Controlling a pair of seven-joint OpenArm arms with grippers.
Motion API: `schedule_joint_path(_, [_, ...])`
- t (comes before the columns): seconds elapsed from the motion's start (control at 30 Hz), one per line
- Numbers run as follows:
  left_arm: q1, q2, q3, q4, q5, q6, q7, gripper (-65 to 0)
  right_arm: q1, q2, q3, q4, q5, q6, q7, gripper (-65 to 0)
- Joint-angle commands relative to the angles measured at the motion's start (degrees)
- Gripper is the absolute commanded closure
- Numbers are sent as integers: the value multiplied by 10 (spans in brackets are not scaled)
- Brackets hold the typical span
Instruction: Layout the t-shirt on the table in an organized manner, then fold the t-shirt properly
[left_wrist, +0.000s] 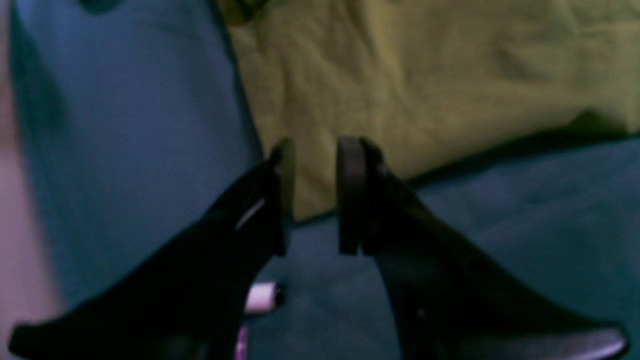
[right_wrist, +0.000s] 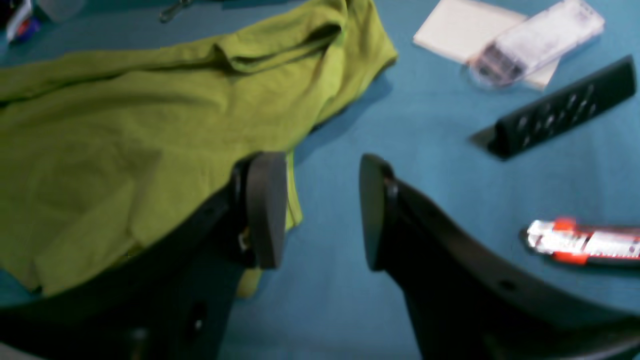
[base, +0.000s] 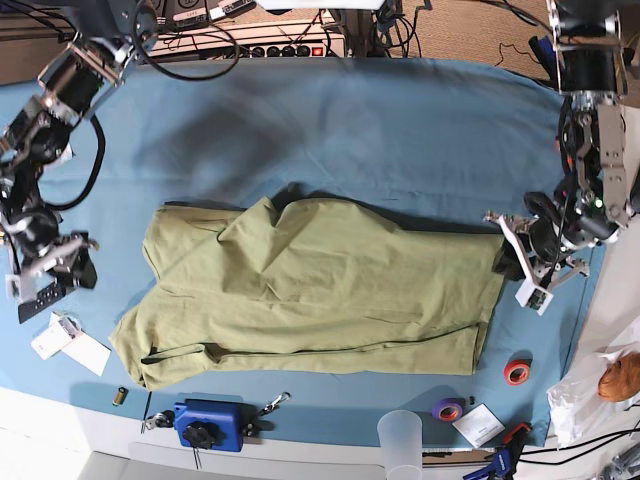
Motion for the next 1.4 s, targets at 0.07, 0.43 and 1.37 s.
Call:
schedule_joint_path(0.07, [4,-13,-57,48,26,14,-15,-135,-37,11,9,9,47,2,-19,-244])
schedule_joint_path(0.43, [37,-72,-301,67,-89,-28,2,-135,-174,-10,9,9,117,10,-19,-244])
schedule_joint_path(1.37, [70,-83,-304,67,-130,-28,6,-135,-49,-68,-96,-181,42,9,87,-60])
